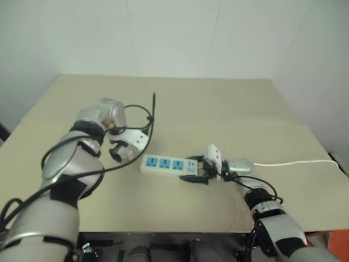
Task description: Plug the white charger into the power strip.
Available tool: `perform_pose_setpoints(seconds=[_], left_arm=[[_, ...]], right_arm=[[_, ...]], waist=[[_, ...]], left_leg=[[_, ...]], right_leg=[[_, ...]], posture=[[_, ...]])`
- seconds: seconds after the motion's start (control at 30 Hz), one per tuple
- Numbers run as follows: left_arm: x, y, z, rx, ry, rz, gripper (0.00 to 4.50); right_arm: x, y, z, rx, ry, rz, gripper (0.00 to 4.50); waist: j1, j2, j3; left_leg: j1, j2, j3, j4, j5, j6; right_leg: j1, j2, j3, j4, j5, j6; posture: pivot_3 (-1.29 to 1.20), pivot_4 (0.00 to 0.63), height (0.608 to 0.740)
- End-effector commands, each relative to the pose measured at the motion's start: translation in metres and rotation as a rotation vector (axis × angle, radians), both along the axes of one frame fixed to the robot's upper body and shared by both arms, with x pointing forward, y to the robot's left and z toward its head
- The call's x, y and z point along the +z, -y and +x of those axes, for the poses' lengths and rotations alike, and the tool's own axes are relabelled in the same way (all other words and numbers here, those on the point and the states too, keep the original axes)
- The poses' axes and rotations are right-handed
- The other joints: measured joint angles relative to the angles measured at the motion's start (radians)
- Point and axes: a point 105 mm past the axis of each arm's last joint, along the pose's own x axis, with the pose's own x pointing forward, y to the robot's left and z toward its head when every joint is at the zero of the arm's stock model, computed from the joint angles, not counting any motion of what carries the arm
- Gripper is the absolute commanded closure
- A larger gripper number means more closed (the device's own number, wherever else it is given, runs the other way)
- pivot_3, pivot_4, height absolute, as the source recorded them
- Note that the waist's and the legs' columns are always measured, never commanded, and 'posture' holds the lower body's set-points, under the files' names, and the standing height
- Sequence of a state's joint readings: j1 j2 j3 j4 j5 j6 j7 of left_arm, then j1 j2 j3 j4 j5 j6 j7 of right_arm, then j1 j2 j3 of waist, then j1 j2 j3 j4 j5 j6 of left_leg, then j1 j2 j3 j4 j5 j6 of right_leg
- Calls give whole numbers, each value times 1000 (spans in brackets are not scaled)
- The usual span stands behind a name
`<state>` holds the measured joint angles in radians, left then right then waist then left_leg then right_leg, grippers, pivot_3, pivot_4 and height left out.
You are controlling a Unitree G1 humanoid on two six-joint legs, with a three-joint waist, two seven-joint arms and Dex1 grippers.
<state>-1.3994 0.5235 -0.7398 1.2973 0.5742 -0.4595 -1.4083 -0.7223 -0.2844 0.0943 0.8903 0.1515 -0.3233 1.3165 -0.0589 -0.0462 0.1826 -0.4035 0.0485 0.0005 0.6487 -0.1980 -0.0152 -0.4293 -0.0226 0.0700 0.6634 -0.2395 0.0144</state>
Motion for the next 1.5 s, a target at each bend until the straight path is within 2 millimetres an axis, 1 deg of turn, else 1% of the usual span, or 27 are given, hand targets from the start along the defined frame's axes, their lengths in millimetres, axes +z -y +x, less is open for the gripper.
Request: perform_pose_setpoints(seconds=[0.03,0.27,0.43,0.47,0.53,0.8,0.9,0.97,1.03,1.13,1.23,1.27,1.37,1.43,1.5], left_arm=[[-1,3,1,-11,5,-16,0],[-7,12,1,-20,5,-43,0],[-8,11,1,-21,7,-41,0],[-8,11,1,-22,9,-37,403],[-9,10,1,-25,10,-33,884],[-8,6,-1,-32,-7,-11,3442],[-4,4,-1,-31,-3,-21,3484],[7,2,0,-47,19,-51,3484],[23,4,0,-53,44,-144,3484],[63,9,-3,-63,91,-363,3484],[93,18,-8,-92,137,-607,3484],[98,21,-9,-101,144,-659,3484],[117,43,-20,-147,120,-1028,3484],[123,49,-29,-169,92,-1158,3484],[124,52,-36,-149,57,-1273,3484]], right_arm=[[-4,9,0,-35,-24,2,1067],[-4,8,-1,-35,-28,2,1067],[-4,7,-1,-34,-29,3,1067],[-4,7,-1,-34,-29,4,1067],[-5,7,-1,-36,-30,4,1067],[-4,7,0,-43,-26,6,1067],[-4,7,1,-45,-26,4,1067],[-4,5,1,-43,-25,5,1067],[-4,4,0,-36,-27,7,1067],[-4,3,-1,-21,-29,3,1067],[-6,1,-3,-6,-35,1,1067],[-6,1,-3,-4,-37,1,1067],[-7,-3,-5,30,-56,-7,1067],[-7,-4,-6,46,-66,-10,1067],[-8,-5,-7,72,-80,-24,1067]], waist=[[1,0,0],[2,0,0],[3,0,0],[3,0,0],[4,0,0],[5,0,0],[5,0,0],[4,0,0],[4,0,0],[4,0,0],[3,0,0],[3,0,0],[1,0,0],[-4,0,0],[-10,0,0]], left_leg=[[0,0,0,0,0,0],[0,0,0,0,0,0],[0,0,0,0,0,0],[0,0,0,0,0,0],[0,0,0,0,0,0],[1,0,0,1,0,0],[1,0,0,1,0,0],[1,0,0,1,0,0],[1,0,0,1,0,0],[1,0,-1,1,0,0],[1,0,-1,1,0,0],[1,0,-1,1,0,0],[3,0,-1,1,0,0],[5,1,0,1,0,0],[4,1,-1,1,0,0]], right_leg=[[0,0,0,0,0,0],[0,0,0,0,0,0],[1,0,0,0,0,0],[1,0,0,0,0,0],[1,0,0,0,0,0],[2,0,0,0,0,0],[2,0,0,0,0,0],[2,0,0,0,0,0],[2,0,0,0,0,0],[1,0,0,0,0,0],[1,0,-1,0,0,0],[1,0,-1,0,0,0],[4,0,-1,0,0,0],[5,-1,-1,1,0,0],[4,-1,-1,1,0,0]], posture=[[0,150,740],[0,150,740],[0,150,740],[0,150,740],[0,150,740],[0,150,740],[0,150,740],[0,150,740],[0,150,740],[0,150,740],[0,150,740],[0,150,740],[0,150,740],[0,150,740],[0,150,740]])
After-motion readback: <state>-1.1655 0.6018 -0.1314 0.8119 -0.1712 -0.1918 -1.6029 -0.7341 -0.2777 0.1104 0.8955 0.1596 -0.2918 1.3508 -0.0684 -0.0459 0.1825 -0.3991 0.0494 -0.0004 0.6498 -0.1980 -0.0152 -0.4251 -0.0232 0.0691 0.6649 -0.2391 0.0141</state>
